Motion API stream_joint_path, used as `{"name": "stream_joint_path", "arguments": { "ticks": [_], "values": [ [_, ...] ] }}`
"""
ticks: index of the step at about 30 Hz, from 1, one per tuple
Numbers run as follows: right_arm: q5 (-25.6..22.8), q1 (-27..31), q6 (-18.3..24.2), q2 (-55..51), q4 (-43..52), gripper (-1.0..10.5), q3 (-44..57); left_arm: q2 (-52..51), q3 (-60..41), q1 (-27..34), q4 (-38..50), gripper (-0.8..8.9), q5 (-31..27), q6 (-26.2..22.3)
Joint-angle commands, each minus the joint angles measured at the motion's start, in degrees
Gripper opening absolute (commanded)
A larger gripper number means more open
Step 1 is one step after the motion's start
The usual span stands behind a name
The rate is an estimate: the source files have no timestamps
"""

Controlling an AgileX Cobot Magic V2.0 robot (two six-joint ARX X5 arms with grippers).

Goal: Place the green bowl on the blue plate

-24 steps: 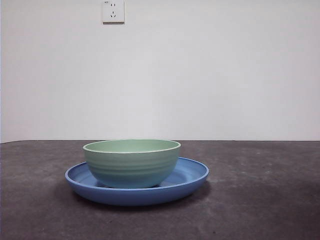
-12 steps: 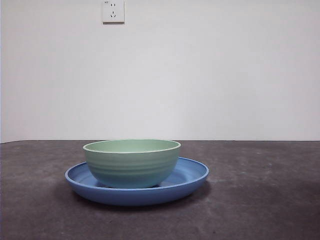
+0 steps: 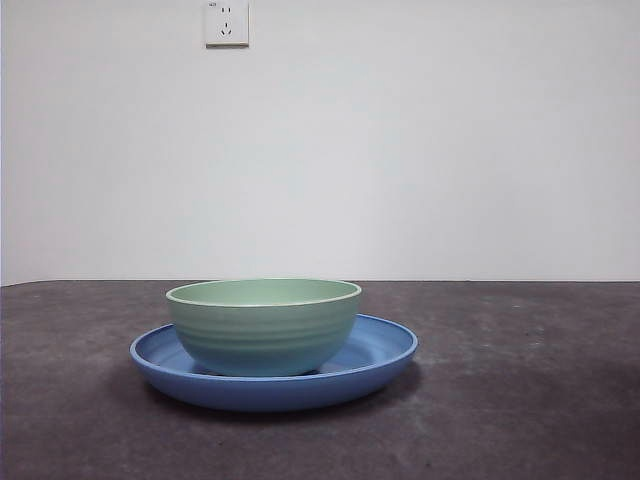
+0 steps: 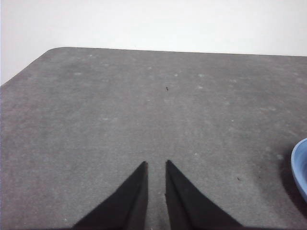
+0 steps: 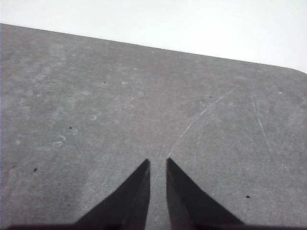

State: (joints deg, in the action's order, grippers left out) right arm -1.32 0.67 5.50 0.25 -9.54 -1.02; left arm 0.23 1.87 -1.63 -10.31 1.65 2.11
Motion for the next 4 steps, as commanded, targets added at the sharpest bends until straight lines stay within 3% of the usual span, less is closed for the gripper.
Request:
{"name": "stream_joint_path", "arguments": {
  "ticks": [1,4],
  "values": [
    [-0.2,0.0,-0.98,-0.04,0.74,0.5,0.31,-0.04,-1.18,0.07,-0.39,0.59,-0.11,0.09],
    [-0.2,0.0,-0.98,-0.04,0.74,0.5,0.31,-0.04,-1.18,0.07,-0.39,0.59,-0.09,0.09]
  ]
}}
